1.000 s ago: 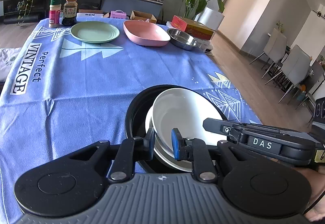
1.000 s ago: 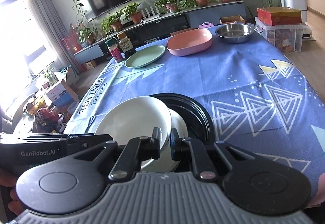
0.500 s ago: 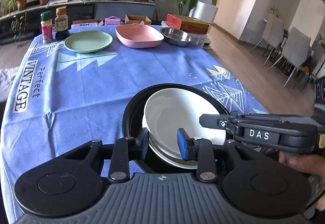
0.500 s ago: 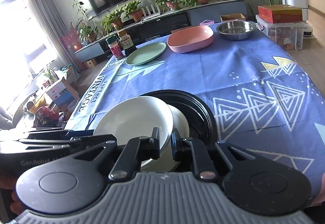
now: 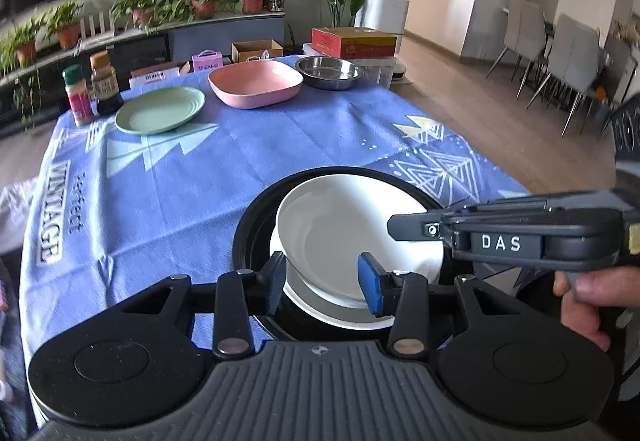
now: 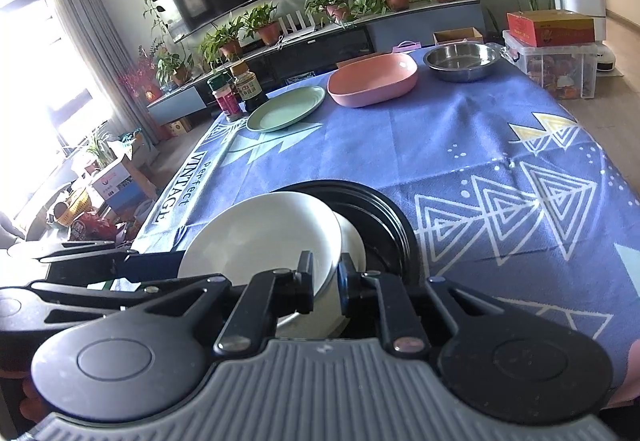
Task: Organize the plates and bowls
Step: 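Lower the white plate into the black pot onto the white bowl, then open both grippers and withdraw them from the pot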
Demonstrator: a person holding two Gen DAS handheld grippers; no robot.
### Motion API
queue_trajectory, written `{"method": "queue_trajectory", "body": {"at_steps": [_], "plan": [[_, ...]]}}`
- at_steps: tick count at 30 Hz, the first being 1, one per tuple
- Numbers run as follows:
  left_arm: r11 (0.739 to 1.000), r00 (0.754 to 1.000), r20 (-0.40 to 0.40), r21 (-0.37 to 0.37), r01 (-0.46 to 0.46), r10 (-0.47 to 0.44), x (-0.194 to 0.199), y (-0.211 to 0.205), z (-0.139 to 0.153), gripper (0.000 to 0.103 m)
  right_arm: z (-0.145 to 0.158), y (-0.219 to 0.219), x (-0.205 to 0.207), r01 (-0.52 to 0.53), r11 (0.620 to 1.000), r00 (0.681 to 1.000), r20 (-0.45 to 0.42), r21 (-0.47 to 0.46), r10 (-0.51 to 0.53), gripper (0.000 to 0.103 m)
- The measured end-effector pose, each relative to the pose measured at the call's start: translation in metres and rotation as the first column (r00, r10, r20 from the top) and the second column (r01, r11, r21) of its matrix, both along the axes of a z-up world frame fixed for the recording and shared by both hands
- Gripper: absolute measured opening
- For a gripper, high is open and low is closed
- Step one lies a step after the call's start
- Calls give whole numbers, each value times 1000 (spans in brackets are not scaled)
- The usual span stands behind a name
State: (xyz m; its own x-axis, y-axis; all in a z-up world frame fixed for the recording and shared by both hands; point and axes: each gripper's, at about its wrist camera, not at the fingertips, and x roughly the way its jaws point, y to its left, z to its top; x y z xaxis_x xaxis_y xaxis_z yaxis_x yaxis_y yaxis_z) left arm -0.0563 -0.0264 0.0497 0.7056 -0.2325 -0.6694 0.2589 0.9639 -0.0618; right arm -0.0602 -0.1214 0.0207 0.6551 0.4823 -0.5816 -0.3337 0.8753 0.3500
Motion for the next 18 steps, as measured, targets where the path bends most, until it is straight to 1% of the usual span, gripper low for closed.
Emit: {"method": "queue_trajectory", "body": {"at_steps": [3,5,7,9,14,16,18], "plan": [[998,999,39,61,13,-15,-2,-5,3,50,2,0,1,0,1000,1000,5,-4,0,50],[995,998,57,99,23,-29,-3,-9,5,51,2,1,0,2,1000,1000,12,-9,-2,56],[992,997,63,121,31,-39,-2,-13,6,51,3,1,0,-9,1000,1000,21,-5,10,66],[992,997,61,122,33,-41,-1,-13,5,51,4,1,-1,-19,1000,999,28,-2,19,71],[994,998,55,107,19,-25,0,-9,2,51,7,2,-3,-35,999,998,49,-16,36,75],[995,998,53,103,15,-20,1,-7,1,51,7,-2,-3,-38,999,998,56,8,37,78],[995,999,50,98,12,-17,2,-4,0,51,9,-5,-3,-30,999,997,65,24,29,78]]}}
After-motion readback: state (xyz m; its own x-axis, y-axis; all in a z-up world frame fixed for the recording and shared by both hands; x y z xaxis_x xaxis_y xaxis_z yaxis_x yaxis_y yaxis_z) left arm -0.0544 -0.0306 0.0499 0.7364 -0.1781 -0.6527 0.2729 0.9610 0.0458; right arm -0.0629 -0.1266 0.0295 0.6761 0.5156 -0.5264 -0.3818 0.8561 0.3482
